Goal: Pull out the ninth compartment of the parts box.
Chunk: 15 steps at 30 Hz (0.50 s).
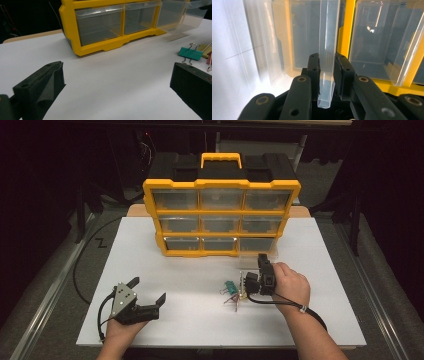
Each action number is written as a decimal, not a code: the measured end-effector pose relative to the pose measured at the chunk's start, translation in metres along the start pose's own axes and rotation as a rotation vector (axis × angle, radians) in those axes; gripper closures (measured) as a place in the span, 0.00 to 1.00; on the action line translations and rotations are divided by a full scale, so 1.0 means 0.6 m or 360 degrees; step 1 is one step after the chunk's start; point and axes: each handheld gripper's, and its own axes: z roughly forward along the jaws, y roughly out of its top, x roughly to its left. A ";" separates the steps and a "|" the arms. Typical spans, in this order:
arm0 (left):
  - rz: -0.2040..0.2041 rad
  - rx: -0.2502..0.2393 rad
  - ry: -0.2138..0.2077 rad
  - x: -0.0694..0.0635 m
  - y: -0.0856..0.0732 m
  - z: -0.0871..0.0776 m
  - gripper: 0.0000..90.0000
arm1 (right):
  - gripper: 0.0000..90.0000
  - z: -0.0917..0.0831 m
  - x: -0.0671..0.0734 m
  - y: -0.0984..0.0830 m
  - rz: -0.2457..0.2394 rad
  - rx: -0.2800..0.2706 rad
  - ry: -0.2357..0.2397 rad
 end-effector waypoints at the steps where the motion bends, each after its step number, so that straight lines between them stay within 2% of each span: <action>1: -0.0002 -0.0007 0.0003 0.000 0.000 0.000 0.00 | 0.86 -0.004 0.002 0.000 -0.0001 -0.0004 -0.0005; 15: 0.0002 -0.0015 0.0013 0.001 0.000 -0.001 0.00 | 0.86 -0.017 0.010 -0.003 0.0006 -0.0021 -0.0026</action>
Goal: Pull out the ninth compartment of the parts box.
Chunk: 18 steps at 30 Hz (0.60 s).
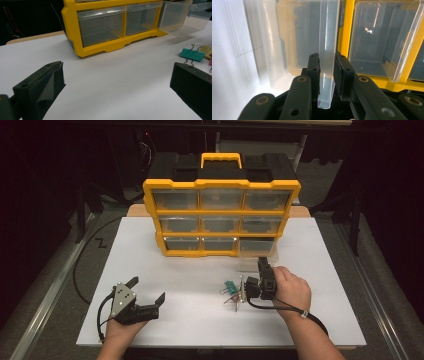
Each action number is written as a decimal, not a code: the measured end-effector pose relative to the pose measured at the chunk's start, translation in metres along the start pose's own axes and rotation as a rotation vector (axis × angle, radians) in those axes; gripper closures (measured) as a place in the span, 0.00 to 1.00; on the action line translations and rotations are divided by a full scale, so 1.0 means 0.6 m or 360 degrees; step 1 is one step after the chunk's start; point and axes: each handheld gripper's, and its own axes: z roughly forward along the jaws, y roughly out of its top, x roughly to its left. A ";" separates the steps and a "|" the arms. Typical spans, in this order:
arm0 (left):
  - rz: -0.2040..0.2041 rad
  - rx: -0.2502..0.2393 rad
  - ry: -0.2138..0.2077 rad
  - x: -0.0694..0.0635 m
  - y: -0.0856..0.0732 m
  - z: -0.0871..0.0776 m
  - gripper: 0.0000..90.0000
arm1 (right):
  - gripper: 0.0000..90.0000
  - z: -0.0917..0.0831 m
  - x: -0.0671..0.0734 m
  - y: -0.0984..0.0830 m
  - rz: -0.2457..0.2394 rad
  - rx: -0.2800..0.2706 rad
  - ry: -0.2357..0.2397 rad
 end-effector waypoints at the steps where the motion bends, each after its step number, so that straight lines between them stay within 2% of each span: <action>1: 0.0001 -0.0001 -0.0001 0.000 0.000 0.000 0.00 | 0.86 0.000 0.001 0.000 -0.0003 -0.0002 -0.0003; 18: 0.0002 0.0004 -0.0002 0.001 0.000 0.000 0.00 | 0.86 -0.001 0.003 -0.003 -0.0016 -0.0012 -0.0003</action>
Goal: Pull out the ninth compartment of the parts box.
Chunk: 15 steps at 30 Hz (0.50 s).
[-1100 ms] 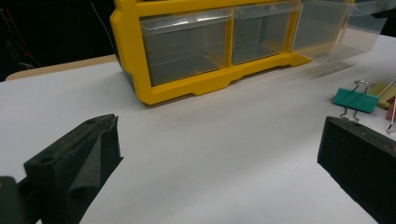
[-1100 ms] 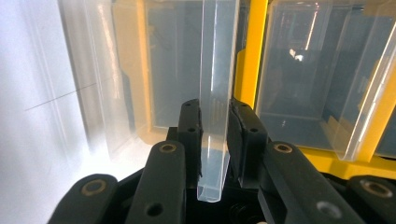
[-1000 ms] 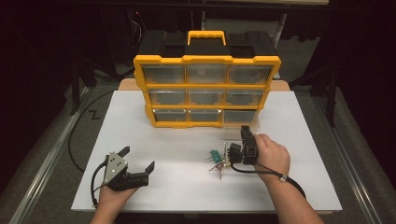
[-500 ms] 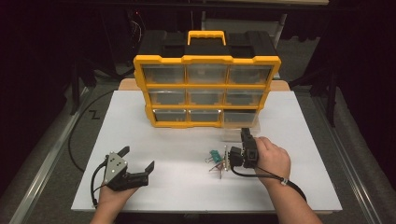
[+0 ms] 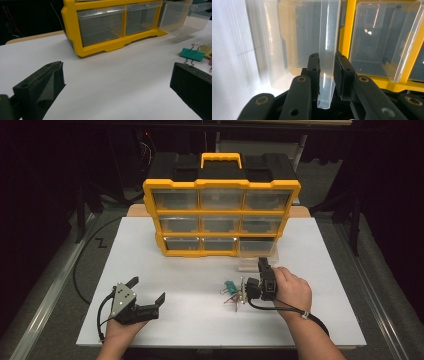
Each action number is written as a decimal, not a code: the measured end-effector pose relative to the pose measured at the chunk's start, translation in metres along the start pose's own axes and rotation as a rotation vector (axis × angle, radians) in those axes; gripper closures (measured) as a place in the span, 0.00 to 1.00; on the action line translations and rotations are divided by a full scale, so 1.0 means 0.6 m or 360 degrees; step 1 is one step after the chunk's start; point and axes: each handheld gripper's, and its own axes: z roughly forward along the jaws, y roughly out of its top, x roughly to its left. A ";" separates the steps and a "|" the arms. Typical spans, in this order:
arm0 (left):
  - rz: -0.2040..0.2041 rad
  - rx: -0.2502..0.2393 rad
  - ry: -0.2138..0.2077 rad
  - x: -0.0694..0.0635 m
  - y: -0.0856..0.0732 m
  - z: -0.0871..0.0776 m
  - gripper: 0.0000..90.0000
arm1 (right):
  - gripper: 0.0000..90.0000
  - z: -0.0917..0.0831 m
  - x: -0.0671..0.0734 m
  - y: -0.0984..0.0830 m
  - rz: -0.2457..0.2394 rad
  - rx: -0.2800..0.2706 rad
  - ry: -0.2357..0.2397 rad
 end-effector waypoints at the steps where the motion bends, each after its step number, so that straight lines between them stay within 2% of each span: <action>1: 0.0000 0.0000 0.0000 0.000 0.000 0.000 0.00 | 0.86 0.000 0.000 0.000 0.0001 0.0001 0.0002; 6: -0.0001 0.0001 -0.0004 -0.001 0.000 0.001 0.00 | 0.85 0.001 0.000 0.000 0.0005 -0.0003 0.0000; 10: 0.0000 0.0005 -0.0004 -0.002 0.000 0.002 0.00 | 0.80 -0.002 0.002 -0.003 0.0023 -0.0019 -0.0007; 12: 0.0003 0.0007 -0.0006 -0.003 -0.001 0.003 0.00 | 0.78 -0.005 0.001 -0.004 0.0032 -0.0007 0.0017; 15: 0.0002 0.0009 -0.0011 -0.002 -0.001 0.002 0.00 | 0.76 -0.010 0.004 -0.008 0.0037 -0.0044 0.0004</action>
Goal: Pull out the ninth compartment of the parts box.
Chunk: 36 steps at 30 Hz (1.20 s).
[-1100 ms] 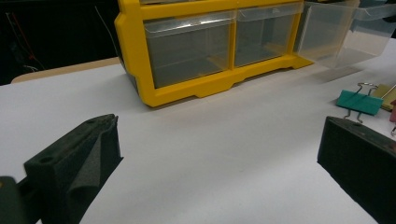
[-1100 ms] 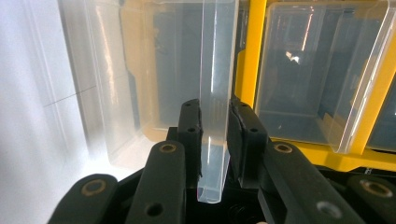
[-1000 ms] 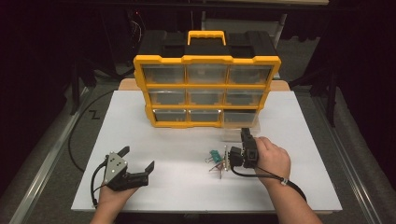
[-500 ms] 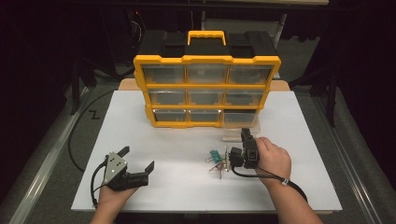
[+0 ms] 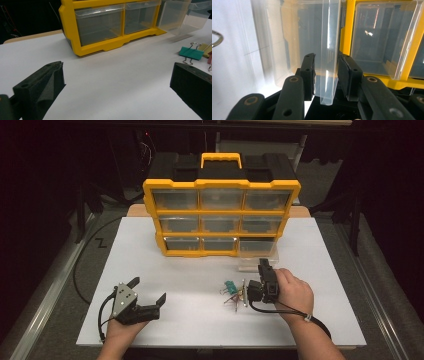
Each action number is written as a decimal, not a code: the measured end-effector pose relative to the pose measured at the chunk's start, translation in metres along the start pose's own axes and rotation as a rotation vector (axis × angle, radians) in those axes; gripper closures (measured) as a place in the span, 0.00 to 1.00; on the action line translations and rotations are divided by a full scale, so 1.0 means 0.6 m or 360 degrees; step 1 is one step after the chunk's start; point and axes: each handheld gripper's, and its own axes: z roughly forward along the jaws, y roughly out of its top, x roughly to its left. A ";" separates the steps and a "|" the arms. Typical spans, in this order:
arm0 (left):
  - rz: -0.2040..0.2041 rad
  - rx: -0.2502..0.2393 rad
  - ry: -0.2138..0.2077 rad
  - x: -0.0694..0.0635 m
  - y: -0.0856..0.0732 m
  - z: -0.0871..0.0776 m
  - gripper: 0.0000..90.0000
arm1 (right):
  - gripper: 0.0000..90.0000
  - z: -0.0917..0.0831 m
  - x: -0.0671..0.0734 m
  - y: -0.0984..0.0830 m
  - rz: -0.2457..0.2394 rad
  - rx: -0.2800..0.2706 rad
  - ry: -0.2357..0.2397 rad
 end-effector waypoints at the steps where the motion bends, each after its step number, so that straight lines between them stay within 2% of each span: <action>1: 0.0000 0.0000 0.0000 0.000 0.000 0.000 0.00 | 0.75 -0.002 0.000 -0.001 -0.0001 0.0000 0.0005; 12: 0.0003 -0.0002 0.0004 -0.001 -0.001 0.000 0.00 | 0.73 -0.015 0.009 -0.022 0.0013 0.0014 0.0030; 18: 0.0002 -0.0010 0.0008 0.000 -0.001 -0.001 0.00 | 0.73 -0.021 0.028 -0.037 0.0030 0.0018 0.0036; 21: 0.0002 -0.0011 0.0010 0.000 -0.001 -0.001 0.00 | 0.72 -0.026 0.042 -0.043 0.0035 0.0036 0.0074; 24: 0.0001 -0.0017 0.0003 0.000 -0.002 -0.001 0.00 | 0.71 -0.031 0.055 -0.045 0.0032 0.0029 0.0081; 27: 0.0010 -0.0010 -0.0001 -0.001 -0.003 0.000 0.00 | 0.71 -0.037 0.066 -0.047 0.0031 -0.0001 0.0051; 29: 0.0012 -0.0005 -0.0002 -0.002 -0.003 0.000 0.00 | 0.71 -0.040 0.077 -0.050 0.0045 -0.0006 0.0058; 30: 0.0011 -0.0005 -0.0001 -0.002 -0.003 0.000 0.00 | 0.71 -0.040 0.083 -0.054 0.0023 -0.0007 0.0088; 32: 0.0010 -0.0006 0.0008 -0.001 -0.004 -0.001 0.00 | 0.71 -0.039 0.085 -0.056 0.0019 -0.0006 0.0087; 36: -0.0010 -0.0014 0.0036 0.003 -0.005 -0.007 0.00 | 0.71 -0.035 0.088 -0.064 0.0028 0.0019 0.0131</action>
